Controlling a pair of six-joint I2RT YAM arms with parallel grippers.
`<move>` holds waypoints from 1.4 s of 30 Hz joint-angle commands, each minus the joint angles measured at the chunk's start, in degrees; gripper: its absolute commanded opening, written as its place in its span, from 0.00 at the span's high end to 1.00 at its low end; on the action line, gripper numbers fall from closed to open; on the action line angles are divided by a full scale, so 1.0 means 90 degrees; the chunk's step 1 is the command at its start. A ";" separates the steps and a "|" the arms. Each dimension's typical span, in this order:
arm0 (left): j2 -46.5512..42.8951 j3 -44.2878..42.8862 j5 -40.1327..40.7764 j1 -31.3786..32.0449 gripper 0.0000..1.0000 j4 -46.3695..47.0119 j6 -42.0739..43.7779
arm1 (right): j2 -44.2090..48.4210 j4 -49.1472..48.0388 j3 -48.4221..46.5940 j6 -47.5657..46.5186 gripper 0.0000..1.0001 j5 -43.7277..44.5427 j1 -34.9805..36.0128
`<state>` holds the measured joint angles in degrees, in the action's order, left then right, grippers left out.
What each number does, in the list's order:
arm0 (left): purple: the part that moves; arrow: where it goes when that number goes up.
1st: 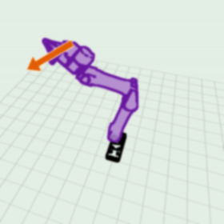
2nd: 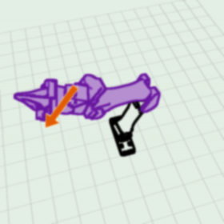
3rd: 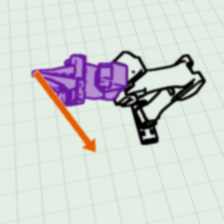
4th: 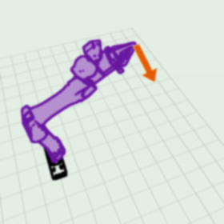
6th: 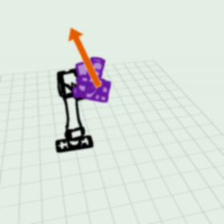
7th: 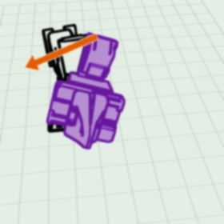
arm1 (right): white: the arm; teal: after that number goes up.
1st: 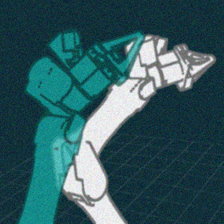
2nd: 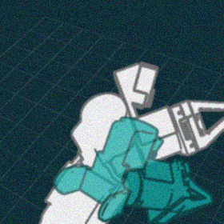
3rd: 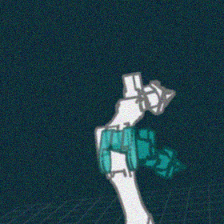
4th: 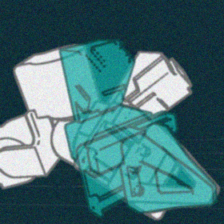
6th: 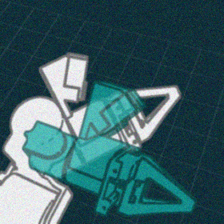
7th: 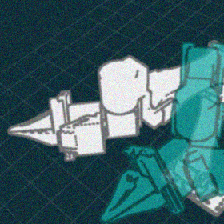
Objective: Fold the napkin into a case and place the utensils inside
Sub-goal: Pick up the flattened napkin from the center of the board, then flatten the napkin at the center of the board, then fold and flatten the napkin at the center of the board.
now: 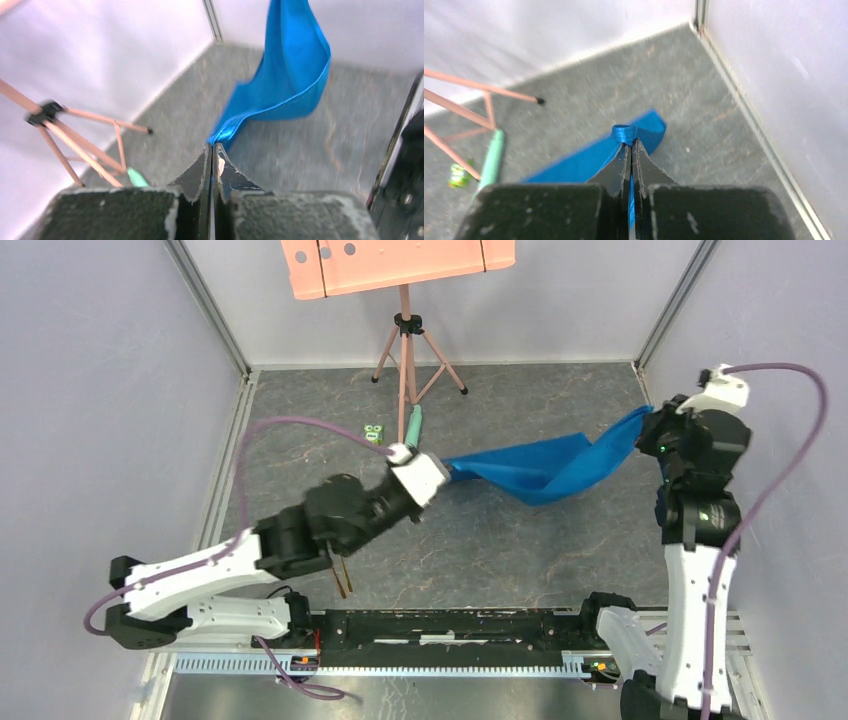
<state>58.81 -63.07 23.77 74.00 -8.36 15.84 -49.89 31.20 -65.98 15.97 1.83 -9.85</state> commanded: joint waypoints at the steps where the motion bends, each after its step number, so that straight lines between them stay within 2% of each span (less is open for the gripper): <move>1: -0.0404 -0.1369 -0.0299 0.0020 0.98 -0.0685 -0.0212 | 0.0770 0.0215 -0.1230 0.0210 0.99 0.0078 0.0020; 6: -0.0756 -0.2142 -0.0969 0.0025 0.98 -0.0859 -0.0205 | 0.1366 0.0123 -0.2184 0.0170 0.99 -0.0033 0.0022; 10: -0.0692 -0.2486 -0.1186 0.0025 0.98 -0.0856 -0.0133 | 0.1720 -0.0399 -0.2149 0.0274 0.99 -0.0168 0.0026; 12: -0.0524 -0.2548 -0.0938 0.0028 0.98 -0.0756 0.0050 | 0.1754 -0.0646 -0.1947 0.0313 1.00 -0.0122 0.0021; 15: -0.0111 -0.2543 0.0138 0.0006 0.98 -0.0428 0.0387 | 0.1531 -0.0853 -0.1630 0.0276 1.00 0.0115 0.0020; 17: 0.0277 -0.2591 0.0833 -0.0115 0.98 -0.0252 0.0598 | 0.1273 -0.1010 -0.1304 0.0254 1.00 0.0297 0.0020; 19: 0.0737 -0.2713 0.0958 -0.0643 0.98 -0.0353 0.0469 | 0.0928 -0.1135 -0.1021 0.0243 1.00 0.0496 0.0020; 22: 0.1375 -0.2661 0.0081 -0.1947 0.98 -0.0495 -0.0425 | 0.0433 -0.1558 -0.0380 0.0255 1.00 0.0691 0.0020; 27: 0.2716 -0.2381 -0.0523 -0.2878 0.98 0.0251 -0.0501 | -0.0624 -0.2778 0.0699 0.0131 1.00 0.0919 0.0022; 34: 0.4545 -0.2939 -0.0725 -0.3381 0.98 0.0791 -0.0276 | -0.2694 -0.3854 0.0522 -0.0120 0.99 0.0549 0.0016; 42: 0.5252 -0.3070 -0.1078 -0.3485 0.98 0.1122 0.0077 | -0.3944 -0.3915 0.0049 -0.0336 1.00 0.0326 0.0013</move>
<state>105.45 -86.06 16.03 43.09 -4.34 14.33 -83.50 0.62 -61.17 14.98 6.46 -9.85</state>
